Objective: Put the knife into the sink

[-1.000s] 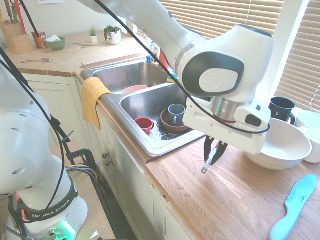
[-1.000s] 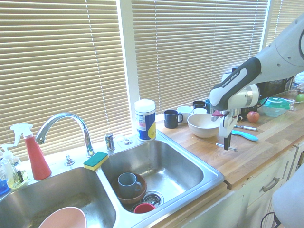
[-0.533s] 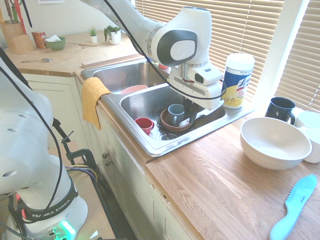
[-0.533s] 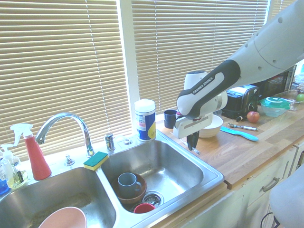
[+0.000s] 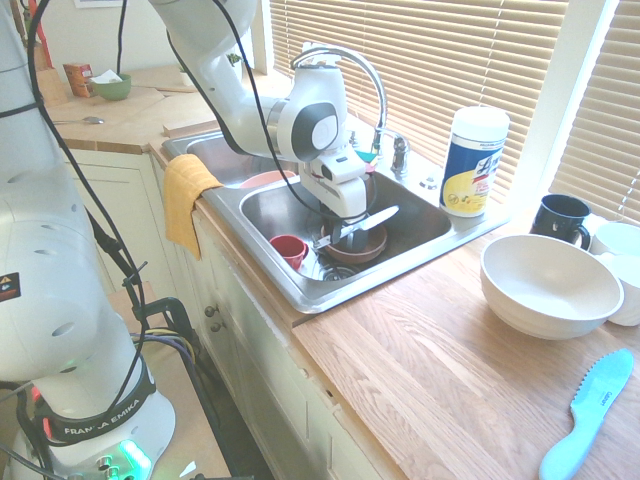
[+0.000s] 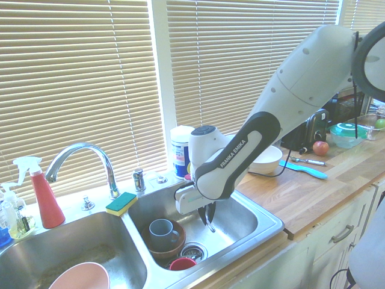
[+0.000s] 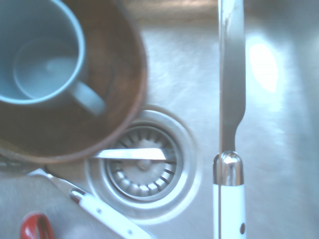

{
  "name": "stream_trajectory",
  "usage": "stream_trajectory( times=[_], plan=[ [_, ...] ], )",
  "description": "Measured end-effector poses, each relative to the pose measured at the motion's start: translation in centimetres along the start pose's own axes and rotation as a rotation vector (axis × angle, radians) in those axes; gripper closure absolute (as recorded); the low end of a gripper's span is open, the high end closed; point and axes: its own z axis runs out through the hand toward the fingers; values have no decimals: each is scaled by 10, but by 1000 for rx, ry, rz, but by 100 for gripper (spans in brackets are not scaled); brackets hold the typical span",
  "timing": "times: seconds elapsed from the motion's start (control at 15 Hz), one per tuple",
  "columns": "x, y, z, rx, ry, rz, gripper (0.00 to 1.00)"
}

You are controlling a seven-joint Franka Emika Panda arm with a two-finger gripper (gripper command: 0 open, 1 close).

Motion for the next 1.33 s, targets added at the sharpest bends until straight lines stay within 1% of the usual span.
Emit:
stream_trajectory(
  times=[0.2,0.33,0.6,0.87,0.93,1.33],
  plan=[
    [-1,-9,36,8,-9,-15,100],
    [-3,-10,60,-5,3,-22,100],
    [-11,-13,110,-22,-10,-27,100],
    [-13,-24,133,-25,-24,-8,100],
    [-10,-25,136,-26,-25,-1,0],
    [3,-28,141,-23,-38,14,0]
  ],
)
